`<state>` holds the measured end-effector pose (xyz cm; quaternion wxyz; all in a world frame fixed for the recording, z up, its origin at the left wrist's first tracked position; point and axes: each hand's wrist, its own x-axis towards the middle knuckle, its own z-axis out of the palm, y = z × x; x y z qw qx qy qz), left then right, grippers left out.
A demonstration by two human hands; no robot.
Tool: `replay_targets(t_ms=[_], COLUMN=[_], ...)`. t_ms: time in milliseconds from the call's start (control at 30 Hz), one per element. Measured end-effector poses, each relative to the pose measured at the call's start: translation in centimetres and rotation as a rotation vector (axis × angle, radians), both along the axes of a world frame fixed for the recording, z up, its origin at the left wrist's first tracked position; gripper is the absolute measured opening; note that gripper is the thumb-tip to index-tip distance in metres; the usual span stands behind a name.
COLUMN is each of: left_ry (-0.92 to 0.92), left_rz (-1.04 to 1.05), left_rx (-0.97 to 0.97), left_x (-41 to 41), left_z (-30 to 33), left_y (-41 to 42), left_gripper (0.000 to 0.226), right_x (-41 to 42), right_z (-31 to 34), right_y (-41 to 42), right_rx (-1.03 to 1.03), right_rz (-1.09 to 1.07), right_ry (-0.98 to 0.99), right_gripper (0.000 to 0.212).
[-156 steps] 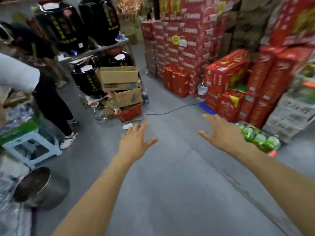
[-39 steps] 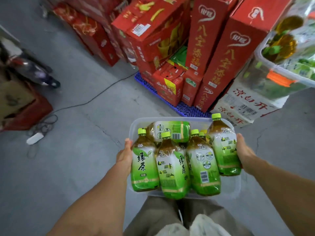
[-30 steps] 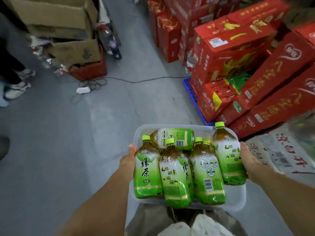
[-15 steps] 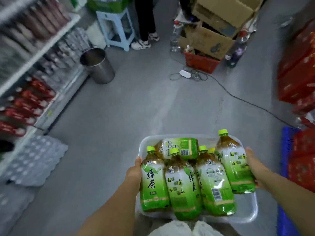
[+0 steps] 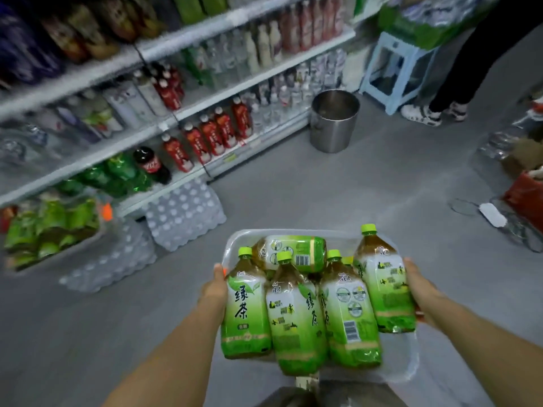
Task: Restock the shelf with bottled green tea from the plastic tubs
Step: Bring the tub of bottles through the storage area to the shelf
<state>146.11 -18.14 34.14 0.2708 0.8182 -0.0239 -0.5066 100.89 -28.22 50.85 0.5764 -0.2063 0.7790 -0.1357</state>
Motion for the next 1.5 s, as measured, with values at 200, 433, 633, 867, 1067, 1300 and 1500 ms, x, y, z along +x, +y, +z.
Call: replay_targets(t_ms=[200, 433, 633, 867, 1067, 1300, 1500], left_ry=[0.025, 0.023, -0.027, -0.04, -0.03, -0.049, -0.045], left_rz=[0.245, 0.352, 0.384, 0.372, 0.521, 0.629, 0.649], left_rx=[0.013, 0.027, 0.041, 0.037, 0.119, 0.097, 0.131], left_x=[4.4, 15.3, 25.8, 37.6, 46.6, 53.6, 58.1], left_z=[5.8, 1.7, 1.8, 3.9, 0.2, -6.1, -11.4], left_y=[-5.7, -10.3, -15.9, -21.4, -24.5, -27.3, -29.0], left_gripper=[0.089, 0.116, 0.109, 0.065, 0.083, 0.064, 0.073], right_x=[12.1, 26.6, 39.5, 54.8, 64.4, 73.0, 77.7], right_z=[-0.3, -2.6, -4.5, -5.4, -10.8, -19.4, -26.2], right_y=[-13.5, -25.7, -32.7, -37.3, -41.2, -45.4, -47.3], right_rx=[-0.012, -0.022, -0.04, -0.033, 0.01, 0.05, 0.047], right_rz=[0.214, 0.323, 0.4, 0.517, 0.56, 0.606, 0.616], right_ry=[0.023, 0.071, 0.084, 0.071, 0.044, 0.095, 0.124], right_gripper=[0.074, 0.075, 0.07, 0.062, 0.06, 0.061, 0.075])
